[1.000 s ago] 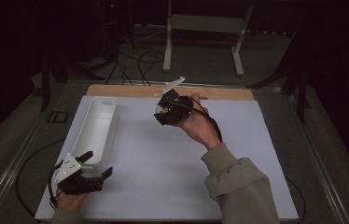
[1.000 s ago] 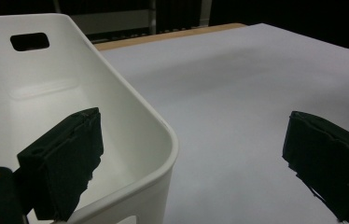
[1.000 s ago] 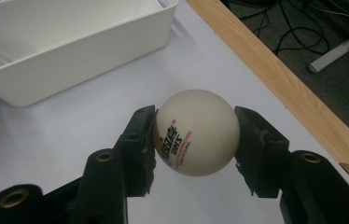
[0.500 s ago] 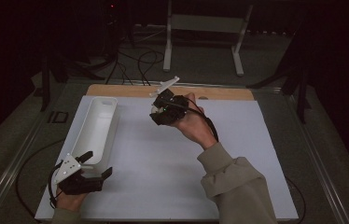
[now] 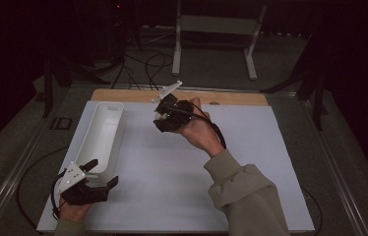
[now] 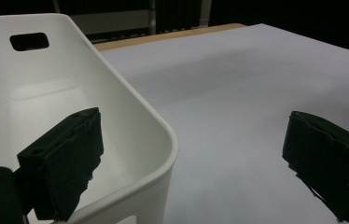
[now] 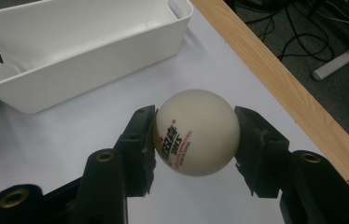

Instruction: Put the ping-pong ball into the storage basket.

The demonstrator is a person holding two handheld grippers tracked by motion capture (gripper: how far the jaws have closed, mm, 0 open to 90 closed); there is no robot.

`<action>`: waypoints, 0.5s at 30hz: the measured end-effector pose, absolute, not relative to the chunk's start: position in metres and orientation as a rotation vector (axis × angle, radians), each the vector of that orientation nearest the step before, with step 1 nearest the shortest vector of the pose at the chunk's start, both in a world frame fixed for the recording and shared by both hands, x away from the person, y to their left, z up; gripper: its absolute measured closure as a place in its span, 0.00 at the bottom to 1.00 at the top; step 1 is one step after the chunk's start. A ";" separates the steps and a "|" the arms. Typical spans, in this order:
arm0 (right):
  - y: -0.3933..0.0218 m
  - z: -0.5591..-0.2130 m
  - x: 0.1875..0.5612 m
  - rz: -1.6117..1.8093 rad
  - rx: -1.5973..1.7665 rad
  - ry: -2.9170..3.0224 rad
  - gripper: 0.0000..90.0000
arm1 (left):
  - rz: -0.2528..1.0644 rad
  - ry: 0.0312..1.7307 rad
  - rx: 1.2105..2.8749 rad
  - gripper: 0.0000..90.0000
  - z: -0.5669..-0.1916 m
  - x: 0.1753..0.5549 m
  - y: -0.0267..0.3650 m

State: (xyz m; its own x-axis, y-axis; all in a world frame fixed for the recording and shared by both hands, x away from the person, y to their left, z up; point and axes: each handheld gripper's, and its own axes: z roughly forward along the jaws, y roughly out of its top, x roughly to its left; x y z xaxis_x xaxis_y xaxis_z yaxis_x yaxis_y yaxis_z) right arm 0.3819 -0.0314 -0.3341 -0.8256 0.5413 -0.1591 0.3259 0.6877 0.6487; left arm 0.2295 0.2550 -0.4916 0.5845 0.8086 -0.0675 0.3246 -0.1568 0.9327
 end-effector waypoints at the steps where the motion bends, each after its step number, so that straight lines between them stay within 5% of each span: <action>1: -0.031 -0.334 0.382 0.892 0.684 2.559 0.56 | 0.561 0.939 1.737 0.06 -0.492 0.230 0.255; 15: -0.018 -0.331 0.381 0.902 0.675 2.558 0.56 | 0.560 0.938 1.737 0.06 -0.492 0.230 0.255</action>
State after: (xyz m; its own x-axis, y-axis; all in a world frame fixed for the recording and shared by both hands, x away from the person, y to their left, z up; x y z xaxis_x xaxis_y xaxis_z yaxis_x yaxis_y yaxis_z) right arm 0.3808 -0.0180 -0.3307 -0.8275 0.5385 -0.1592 0.3195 0.6846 0.6552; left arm 0.2296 0.2551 -0.4916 0.5853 0.8080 -0.0677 0.3245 -0.1569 0.9328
